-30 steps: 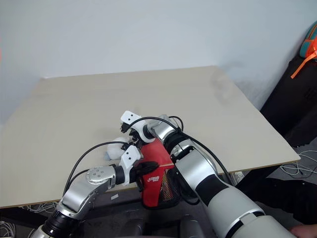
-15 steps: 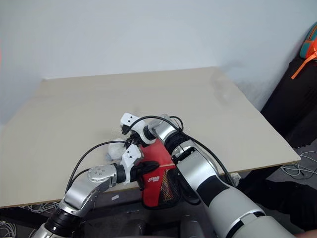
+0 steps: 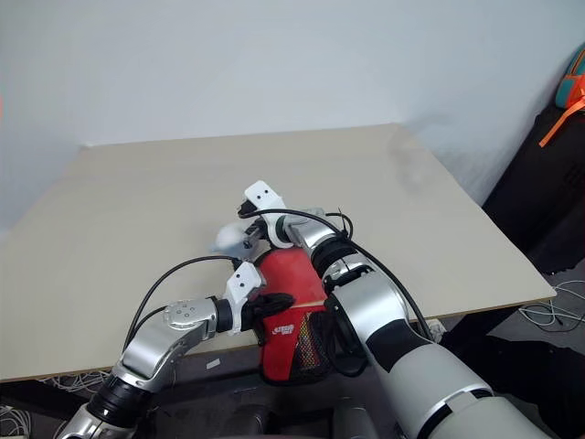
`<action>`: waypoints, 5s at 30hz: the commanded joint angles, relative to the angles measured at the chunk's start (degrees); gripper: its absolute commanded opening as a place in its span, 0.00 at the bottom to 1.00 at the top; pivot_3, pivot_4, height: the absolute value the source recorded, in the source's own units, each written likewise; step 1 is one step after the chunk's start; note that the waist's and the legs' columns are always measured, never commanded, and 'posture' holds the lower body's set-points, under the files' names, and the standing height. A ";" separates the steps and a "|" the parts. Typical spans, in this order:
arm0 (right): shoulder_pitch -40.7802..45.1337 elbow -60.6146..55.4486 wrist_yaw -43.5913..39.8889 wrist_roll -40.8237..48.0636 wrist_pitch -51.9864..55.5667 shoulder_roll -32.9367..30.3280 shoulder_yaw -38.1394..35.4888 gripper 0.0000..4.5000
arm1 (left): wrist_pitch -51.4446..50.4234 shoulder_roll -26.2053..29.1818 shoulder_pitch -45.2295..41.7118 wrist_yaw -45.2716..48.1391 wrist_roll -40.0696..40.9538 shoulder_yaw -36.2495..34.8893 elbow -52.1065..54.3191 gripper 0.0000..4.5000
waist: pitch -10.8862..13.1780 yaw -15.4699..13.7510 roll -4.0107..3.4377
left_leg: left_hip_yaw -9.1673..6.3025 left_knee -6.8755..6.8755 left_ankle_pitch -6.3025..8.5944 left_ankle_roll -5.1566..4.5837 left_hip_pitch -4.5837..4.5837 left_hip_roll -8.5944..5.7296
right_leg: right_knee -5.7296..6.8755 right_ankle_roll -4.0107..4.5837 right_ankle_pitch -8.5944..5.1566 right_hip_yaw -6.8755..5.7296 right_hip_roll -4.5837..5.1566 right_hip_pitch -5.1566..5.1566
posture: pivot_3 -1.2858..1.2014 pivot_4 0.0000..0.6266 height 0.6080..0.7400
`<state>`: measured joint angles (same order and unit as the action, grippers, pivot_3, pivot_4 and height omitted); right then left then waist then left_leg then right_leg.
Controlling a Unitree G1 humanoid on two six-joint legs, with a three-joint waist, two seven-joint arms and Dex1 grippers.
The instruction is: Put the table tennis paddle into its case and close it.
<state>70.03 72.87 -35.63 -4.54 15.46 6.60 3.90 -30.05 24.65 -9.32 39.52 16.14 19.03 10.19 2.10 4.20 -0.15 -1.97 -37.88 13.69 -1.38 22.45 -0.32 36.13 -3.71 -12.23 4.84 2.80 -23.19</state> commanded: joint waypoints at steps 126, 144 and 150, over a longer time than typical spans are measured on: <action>-59.58 -90.19 -28.77 22.35 20.47 -71.18 -1.84 0.68 | 0.88 -8.59 -9.30 3.77 -8.47 2.42 -20.03 0.06 | 0.26 -3.08 0.43 | -0.07 0.00 0.31 0.08 -0.65 -0.18 | -0.67 -0.34 -0.47 -1.42 1.24 0.78 | 0.52 0.00 1.00; -58.89 -95.45 -29.12 21.42 22.84 -69.91 4.04 0.68 | 0.79 -8.24 -9.62 4.07 -8.60 2.33 -20.35 0.06 | 0.26 -3.03 0.45 | -0.07 -0.02 0.34 0.12 -0.70 -0.14 | -0.64 -0.34 -0.47 -1.45 1.27 0.78 | 0.52 0.00 1.00; -56.43 -91.03 -27.35 16.48 21.42 -67.69 8.49 0.68 | 0.24 -7.89 -9.44 3.77 -8.47 1.86 -19.68 0.06 | 0.27 -3.01 0.45 | -0.06 -0.01 0.34 0.12 -0.70 -0.14 | -0.64 -0.34 -0.47 -1.45 1.26 0.78 | 0.52 0.00 1.00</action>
<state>12.35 -18.70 -63.46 13.25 37.36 -61.27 12.37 -26.99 15.80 -20.41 43.56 9.60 19.48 -6.91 2.37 1.19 0.31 -2.03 -37.89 14.03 -1.26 21.75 -0.45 35.49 -4.05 -12.70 3.39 4.06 -22.41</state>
